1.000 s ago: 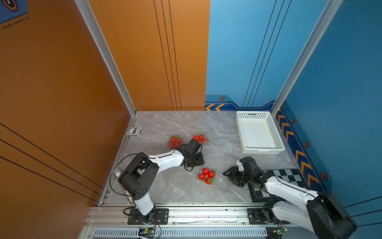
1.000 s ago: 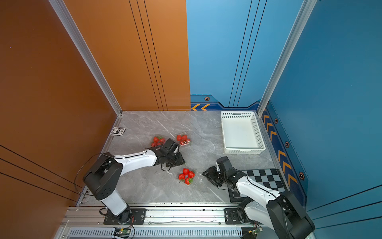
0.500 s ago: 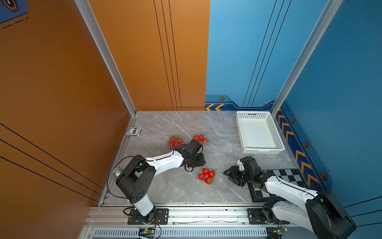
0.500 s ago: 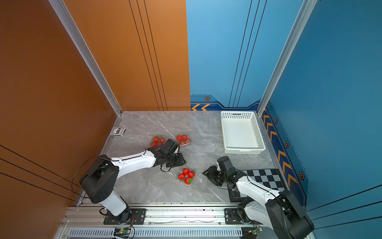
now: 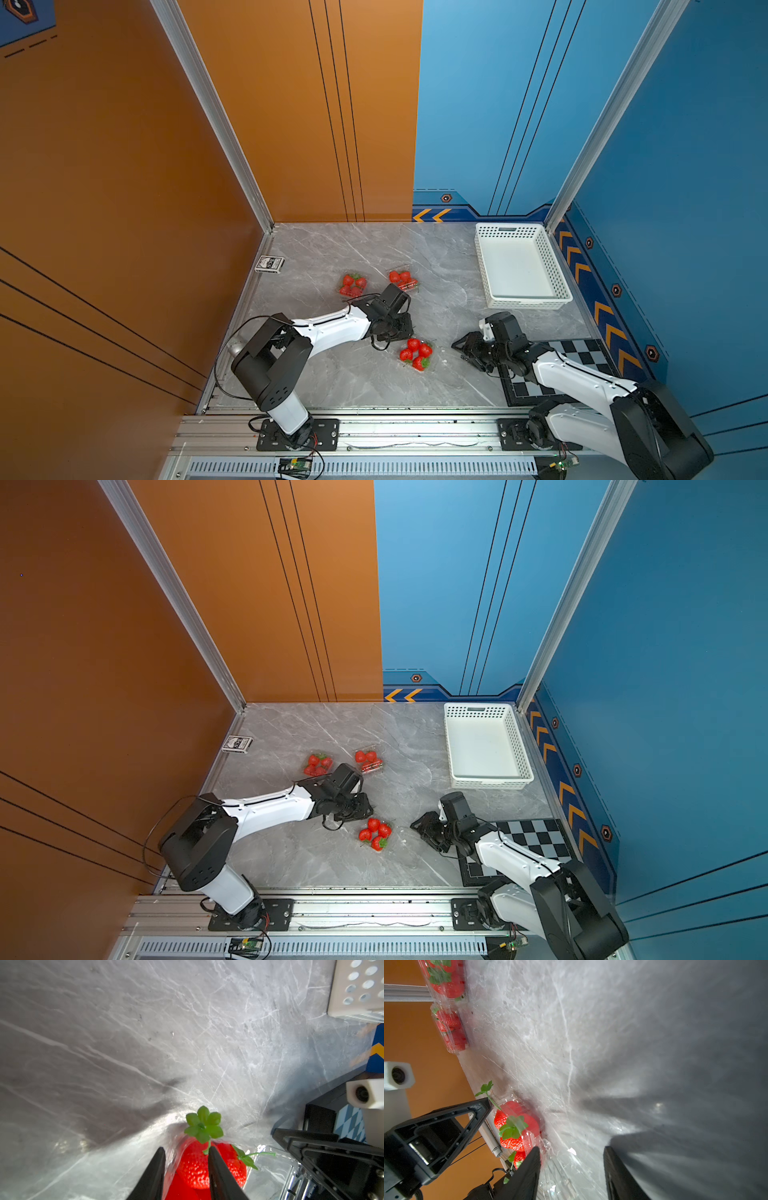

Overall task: Pack strawberries into containers
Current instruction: Adjust the packing box at the center of the board.

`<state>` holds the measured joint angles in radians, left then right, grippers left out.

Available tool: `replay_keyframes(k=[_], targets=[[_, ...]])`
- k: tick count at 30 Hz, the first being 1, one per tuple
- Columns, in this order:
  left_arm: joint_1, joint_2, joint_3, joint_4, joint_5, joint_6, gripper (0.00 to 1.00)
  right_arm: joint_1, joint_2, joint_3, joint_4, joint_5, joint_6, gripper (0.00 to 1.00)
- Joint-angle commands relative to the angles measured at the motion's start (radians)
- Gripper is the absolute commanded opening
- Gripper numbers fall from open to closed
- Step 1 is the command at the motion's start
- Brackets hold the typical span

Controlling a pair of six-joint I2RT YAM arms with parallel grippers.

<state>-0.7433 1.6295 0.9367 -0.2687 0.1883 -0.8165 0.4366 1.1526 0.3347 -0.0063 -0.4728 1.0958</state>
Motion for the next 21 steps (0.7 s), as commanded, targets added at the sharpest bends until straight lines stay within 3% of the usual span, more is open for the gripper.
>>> replay_keyframes(k=[1, 8, 14, 21], targets=[[-0.009, -0.076, -0.016, -0.045, -0.007, 0.000, 0.37, -0.009, 0.012, 0.018, -0.004, -0.018, -0.029, 0.52], [0.033, -0.098, 0.007, -0.089, -0.064, 0.015, 0.40, -0.010, 0.013, 0.015, 0.003, -0.022, -0.028, 0.52], [0.091, 0.069, 0.133, -0.125, -0.061, 0.061, 0.38, -0.009, 0.022, 0.015, 0.020, -0.031, -0.021, 0.52], [0.097, 0.225, 0.243, -0.132, -0.038, 0.101, 0.37, -0.004, 0.009, 0.007, 0.027, -0.035, -0.012, 0.52]])
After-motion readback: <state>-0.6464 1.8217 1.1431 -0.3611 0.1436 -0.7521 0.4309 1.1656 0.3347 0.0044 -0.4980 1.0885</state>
